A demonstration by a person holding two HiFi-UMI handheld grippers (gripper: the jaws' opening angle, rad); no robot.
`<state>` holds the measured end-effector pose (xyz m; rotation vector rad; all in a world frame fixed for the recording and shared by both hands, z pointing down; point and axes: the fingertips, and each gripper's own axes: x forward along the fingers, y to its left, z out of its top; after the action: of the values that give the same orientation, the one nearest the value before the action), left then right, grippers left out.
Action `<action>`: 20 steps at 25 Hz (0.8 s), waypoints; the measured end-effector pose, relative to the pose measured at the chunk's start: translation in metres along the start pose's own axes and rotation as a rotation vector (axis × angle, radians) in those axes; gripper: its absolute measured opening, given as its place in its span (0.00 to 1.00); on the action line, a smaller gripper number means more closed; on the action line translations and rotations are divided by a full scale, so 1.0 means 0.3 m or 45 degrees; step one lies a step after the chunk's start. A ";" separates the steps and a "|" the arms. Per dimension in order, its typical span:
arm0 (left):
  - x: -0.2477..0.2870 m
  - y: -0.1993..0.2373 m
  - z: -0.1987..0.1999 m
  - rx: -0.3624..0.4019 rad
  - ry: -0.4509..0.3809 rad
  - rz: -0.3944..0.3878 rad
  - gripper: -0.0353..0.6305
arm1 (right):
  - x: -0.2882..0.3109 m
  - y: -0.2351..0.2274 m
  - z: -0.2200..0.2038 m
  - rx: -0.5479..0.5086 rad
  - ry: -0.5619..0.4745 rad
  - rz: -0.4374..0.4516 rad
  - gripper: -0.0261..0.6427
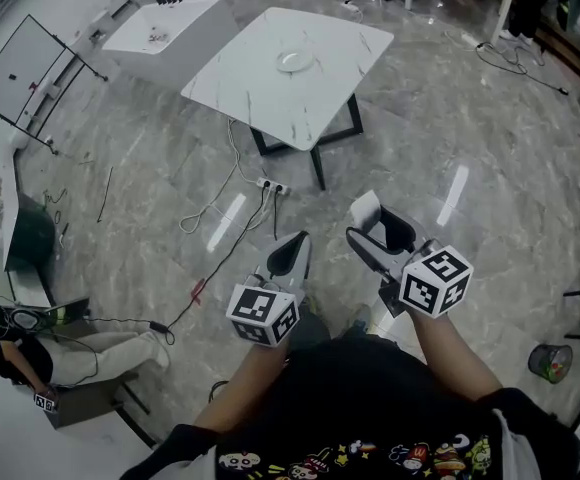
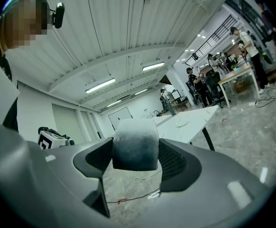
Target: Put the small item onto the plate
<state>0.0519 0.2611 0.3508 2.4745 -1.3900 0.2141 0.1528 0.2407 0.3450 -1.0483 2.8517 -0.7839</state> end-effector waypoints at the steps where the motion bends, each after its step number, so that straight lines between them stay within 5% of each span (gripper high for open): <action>1: 0.003 0.004 0.003 0.003 0.002 0.009 0.06 | 0.003 -0.004 0.002 -0.001 0.000 0.003 0.53; 20: 0.100 0.284 0.078 -0.050 -0.066 -0.016 0.06 | 0.266 -0.030 0.049 -0.020 0.040 -0.050 0.53</action>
<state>-0.0055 0.1876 0.3521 2.4724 -1.3851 0.1192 0.0987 0.1796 0.3493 -1.1071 2.8766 -0.7883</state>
